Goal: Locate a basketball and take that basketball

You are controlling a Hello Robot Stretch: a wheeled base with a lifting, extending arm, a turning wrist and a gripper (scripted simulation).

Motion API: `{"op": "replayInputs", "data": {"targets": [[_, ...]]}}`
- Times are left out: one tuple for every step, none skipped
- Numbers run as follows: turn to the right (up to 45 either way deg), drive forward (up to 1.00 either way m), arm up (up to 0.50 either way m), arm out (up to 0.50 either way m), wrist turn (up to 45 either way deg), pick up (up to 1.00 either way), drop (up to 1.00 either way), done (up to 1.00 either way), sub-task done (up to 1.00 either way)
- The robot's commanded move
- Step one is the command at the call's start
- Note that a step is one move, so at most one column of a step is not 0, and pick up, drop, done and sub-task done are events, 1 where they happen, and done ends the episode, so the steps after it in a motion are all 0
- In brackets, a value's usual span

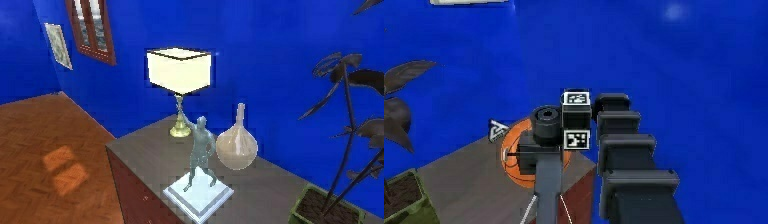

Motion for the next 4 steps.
{"op": "replayInputs", "data": {"targets": [[0.0, 0.0, 0.0, 0.0, 45.0, 0.0, 0.0, 0.0, 0.0], [0.0, 0.0, 0.0, 0.0, 45.0, 0.0, 0.0, 0.0, 0.0], [0.0, 0.0, 0.0, 0.0, 45.0, 0.0, 0.0, 0.0, 0.0], [0.0, 0.0, 0.0, 0.0, 18.0, 0.0, 0.0, 0.0, 0.0]]}}
